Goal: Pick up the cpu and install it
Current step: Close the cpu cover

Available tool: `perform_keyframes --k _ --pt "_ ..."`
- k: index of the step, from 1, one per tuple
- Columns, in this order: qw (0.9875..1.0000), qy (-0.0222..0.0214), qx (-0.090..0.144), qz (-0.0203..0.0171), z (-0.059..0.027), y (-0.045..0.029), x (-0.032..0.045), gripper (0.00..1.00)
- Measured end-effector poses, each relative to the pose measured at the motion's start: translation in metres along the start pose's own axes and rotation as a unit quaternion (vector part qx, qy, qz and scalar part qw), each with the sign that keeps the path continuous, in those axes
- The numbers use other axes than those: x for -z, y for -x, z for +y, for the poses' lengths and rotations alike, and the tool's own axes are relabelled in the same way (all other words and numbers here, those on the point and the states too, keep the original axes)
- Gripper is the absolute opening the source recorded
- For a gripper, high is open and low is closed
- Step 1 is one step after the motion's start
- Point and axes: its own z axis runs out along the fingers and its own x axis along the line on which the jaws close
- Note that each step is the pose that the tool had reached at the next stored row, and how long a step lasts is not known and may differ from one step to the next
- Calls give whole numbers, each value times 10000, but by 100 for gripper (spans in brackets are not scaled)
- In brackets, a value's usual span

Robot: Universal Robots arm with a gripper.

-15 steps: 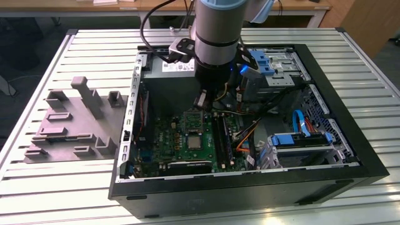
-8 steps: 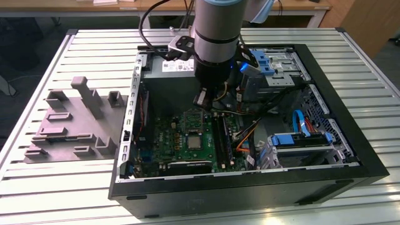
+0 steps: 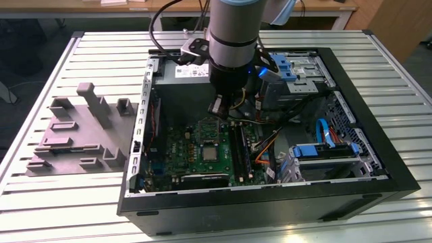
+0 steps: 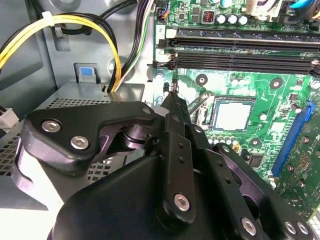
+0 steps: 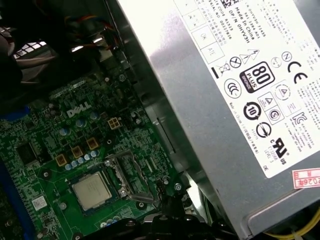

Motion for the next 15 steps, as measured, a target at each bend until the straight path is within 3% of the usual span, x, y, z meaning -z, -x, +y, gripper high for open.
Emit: perform_keyframes --k 15 --pt "10000 0 0 0 14 -6 29 11"
